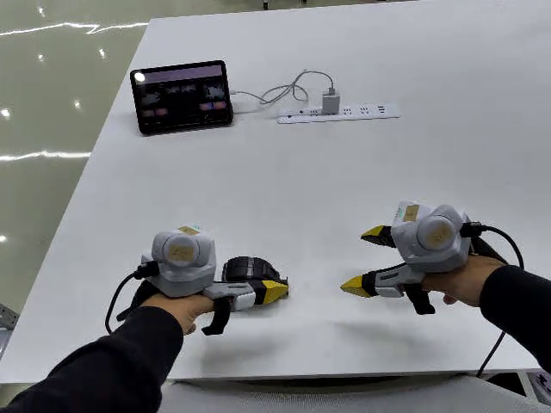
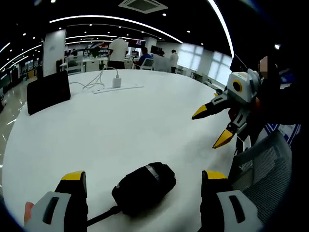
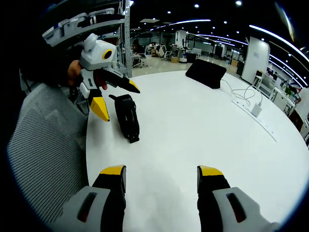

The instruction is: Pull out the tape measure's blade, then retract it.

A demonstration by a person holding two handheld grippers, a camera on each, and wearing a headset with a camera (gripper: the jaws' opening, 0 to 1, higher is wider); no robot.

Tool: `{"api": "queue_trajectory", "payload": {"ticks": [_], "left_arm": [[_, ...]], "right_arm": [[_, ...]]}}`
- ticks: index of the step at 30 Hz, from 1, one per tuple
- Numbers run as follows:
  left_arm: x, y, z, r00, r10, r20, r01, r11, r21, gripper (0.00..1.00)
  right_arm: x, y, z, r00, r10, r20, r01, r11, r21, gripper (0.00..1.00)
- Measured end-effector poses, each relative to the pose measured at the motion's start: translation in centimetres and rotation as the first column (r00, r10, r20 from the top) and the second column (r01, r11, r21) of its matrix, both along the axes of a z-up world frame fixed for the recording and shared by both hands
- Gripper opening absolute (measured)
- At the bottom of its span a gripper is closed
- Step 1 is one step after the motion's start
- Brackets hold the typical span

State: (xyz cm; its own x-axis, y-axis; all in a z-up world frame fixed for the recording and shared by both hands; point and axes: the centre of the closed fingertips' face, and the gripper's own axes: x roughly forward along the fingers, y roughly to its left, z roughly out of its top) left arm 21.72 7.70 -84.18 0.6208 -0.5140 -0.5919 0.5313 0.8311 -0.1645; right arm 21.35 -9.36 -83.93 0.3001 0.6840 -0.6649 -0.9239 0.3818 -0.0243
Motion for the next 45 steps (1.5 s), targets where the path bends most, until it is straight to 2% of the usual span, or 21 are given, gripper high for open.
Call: {"api": "queue_trajectory", "payload": {"ticks": [3,4,5,7,10,13,16,19,22,25,26,28,30,31,36,42,45], "left_arm": [[-0.2,0.5,0.4,0.999,-0.036,0.014,0.036,0.999,0.004,0.98],[-0.5,0.5,0.6,0.998,-0.065,0.015,0.065,0.998,-0.013,0.96],[-0.5,0.8,0.6,0.997,-0.070,0.010,0.071,0.997,-0.009,0.94],[-0.5,1.5,0.7,0.996,-0.087,0.033,0.087,0.996,0.012,0.95],[-0.8,2.6,0.4,0.997,-0.079,0.011,0.079,0.997,0.008,1.00],[-1.5,3.8,-0.2,0.997,-0.077,0.013,0.076,0.996,0.055,1.00],[-2.3,4.8,-0.2,0.998,-0.061,0.004,0.061,0.997,0.039,1.00],[-3.0,5.8,0.2,0.999,-0.043,0.008,0.042,0.999,0.013,1.00],[-3.5,7.2,0.0,0.999,-0.036,-0.001,0.036,0.998,0.043,1.00],[-4.1,8.1,0.0,0.999,-0.034,-0.011,0.034,0.998,0.045,1.00],[-4.3,8.5,-0.1,0.999,-0.036,-0.015,0.037,0.998,0.055,1.00],[-4.5,8.9,0.0,0.999,-0.035,-0.016,0.036,0.997,0.062,1.00],[-4.6,9.2,0.0,0.999,-0.029,-0.019,0.030,0.998,0.059,1.00],[-4.7,9.4,-0.1,0.999,-0.027,-0.029,0.029,0.998,0.056,1.00],[-4.4,9.7,0.4,0.999,-0.026,-0.020,0.027,0.998,0.059,1.00],[-4.3,9.9,1.1,1.000,-0.024,-0.004,0.025,0.998,0.056,1.00],[-4.6,9.9,1.0,0.999,-0.035,-0.010,0.036,0.998,0.060,1.00]], "right_arm": [[-0.2,-1.1,0.2,1.000,-0.014,0.006,0.014,1.000,-0.006,0.57],[-0.3,-1.8,0.1,1.000,-0.001,0.027,0.002,0.999,-0.036,0.58],[-0.4,-2.2,0.1,0.999,0.009,0.041,-0.007,0.999,-0.051,0.59],[-0.8,-2.8,0.1,0.999,0.004,0.034,-0.003,0.999,-0.039,0.61],[-1.2,-3.8,0.1,0.999,-0.011,0.034,0.012,0.999,-0.038,0.63],[-1.8,-4.8,0.0,0.999,-0.026,0.030,0.027,0.999,-0.028,0.65],[-2.8,-5.8,-0.1,0.999,-0.049,0.022,0.049,0.999,-0.007,0.68],[-3.5,-7.0,-0.4,0.997,-0.075,0.026,0.075,0.997,-0.013,0.70],[-3.5,-8.7,-0.1,0.992,-0.121,0.024,0.121,0.993,0.003,0.76],[-4.1,-10.0,0.2,0.988,-0.155,0.016,0.155,0.988,0.029,0.79],[-4.4,-10.8,-0.1,0.985,-0.174,-0.006,0.174,0.984,0.033,0.81],[-4.6,-12.0,-0.7,0.980,-0.198,-0.017,0.198,0.980,0.015,0.83],[-4.8,-13.1,-0.6,0.975,-0.222,-0.020,0.223,0.975,0.012,0.85],[-4.9,-13.6,-0.4,0.974,-0.227,-0.018,0.228,0.974,0.009,0.86],[-5.0,-15.2,0.7,0.963,-0.268,-0.011,0.268,0.963,0.029,0.94],[-5.5,-16.1,1.0,0.963,-0.270,-0.005,0.270,0.963,0.029,1.00],[-5.7,-16.3,0.7,0.964,-0.267,-0.007,0.267,0.963,0.029,1.00]]}}
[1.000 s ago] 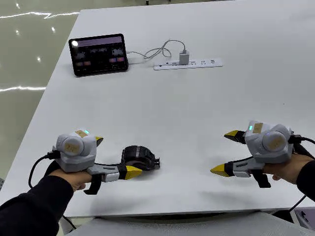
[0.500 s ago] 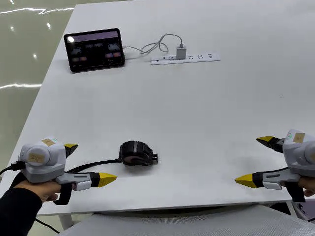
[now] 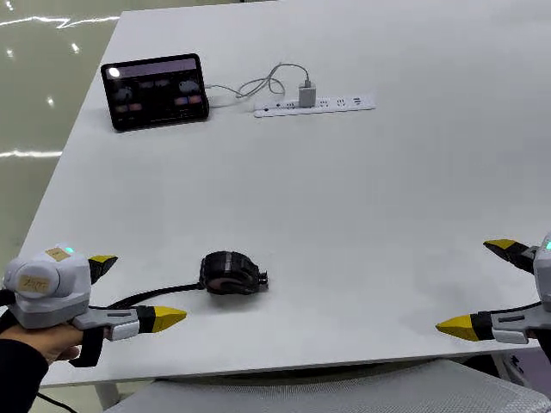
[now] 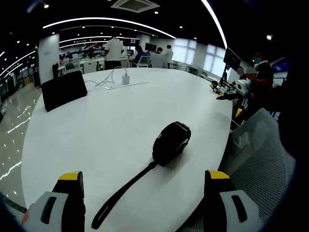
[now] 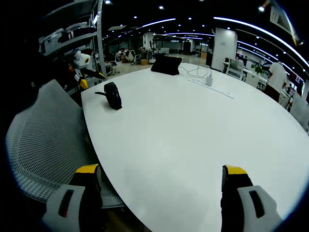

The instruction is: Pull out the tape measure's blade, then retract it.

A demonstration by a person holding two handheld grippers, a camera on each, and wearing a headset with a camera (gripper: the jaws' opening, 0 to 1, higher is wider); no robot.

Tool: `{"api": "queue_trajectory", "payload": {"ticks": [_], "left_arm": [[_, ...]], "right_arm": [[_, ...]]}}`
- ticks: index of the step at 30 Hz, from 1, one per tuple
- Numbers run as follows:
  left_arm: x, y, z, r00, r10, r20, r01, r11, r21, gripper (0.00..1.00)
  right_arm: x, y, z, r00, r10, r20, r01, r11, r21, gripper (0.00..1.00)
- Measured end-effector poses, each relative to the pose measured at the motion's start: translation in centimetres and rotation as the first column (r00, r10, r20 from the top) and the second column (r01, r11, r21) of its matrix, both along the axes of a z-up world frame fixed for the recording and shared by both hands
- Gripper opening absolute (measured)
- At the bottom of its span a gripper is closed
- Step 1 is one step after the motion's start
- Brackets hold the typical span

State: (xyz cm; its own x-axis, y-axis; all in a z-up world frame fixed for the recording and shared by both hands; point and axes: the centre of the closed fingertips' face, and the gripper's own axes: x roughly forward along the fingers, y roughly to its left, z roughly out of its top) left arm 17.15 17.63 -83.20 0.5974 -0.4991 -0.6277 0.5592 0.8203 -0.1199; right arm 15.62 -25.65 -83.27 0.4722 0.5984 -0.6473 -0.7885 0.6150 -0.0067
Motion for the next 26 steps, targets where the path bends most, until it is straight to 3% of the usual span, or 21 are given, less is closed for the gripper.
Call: {"api": "queue_trajectory", "payload": {"ticks": [3,8,9,11,26], "left_arm": [[-0.2,0.1,0.0,1.000,-0.006,-0.001,0.006,1.000,0.006,1.00],[0.3,0.5,0.9,1.000,0.010,0.024,-0.010,1.000,0.004,1.00],[0.4,0.7,1.0,1.000,0.024,0.014,-0.024,1.000,-0.002,1.00],[0.7,1.3,1.3,0.999,0.041,0.032,-0.042,0.999,0.019,1.00],[-0.3,0.8,1.0,0.999,0.030,0.012,-0.030,0.999,-0.013,1.00]], "right_arm": [[0.1,-0.3,-0.4,1.000,0.001,0.012,-0.001,1.000,-0.008,1.00],[0.2,-0.5,-0.1,1.000,-0.003,0.025,0.003,1.000,-0.011,1.00],[0.3,-0.3,0.1,1.000,0.002,0.029,-0.001,1.000,-0.012,1.00],[0.3,-0.2,0.2,1.000,0.007,0.027,-0.007,1.000,-0.018,1.00],[0.3,-0.2,-0.3,1.000,0.002,-0.016,-0.002,0.999,-0.036,1.00]]}}
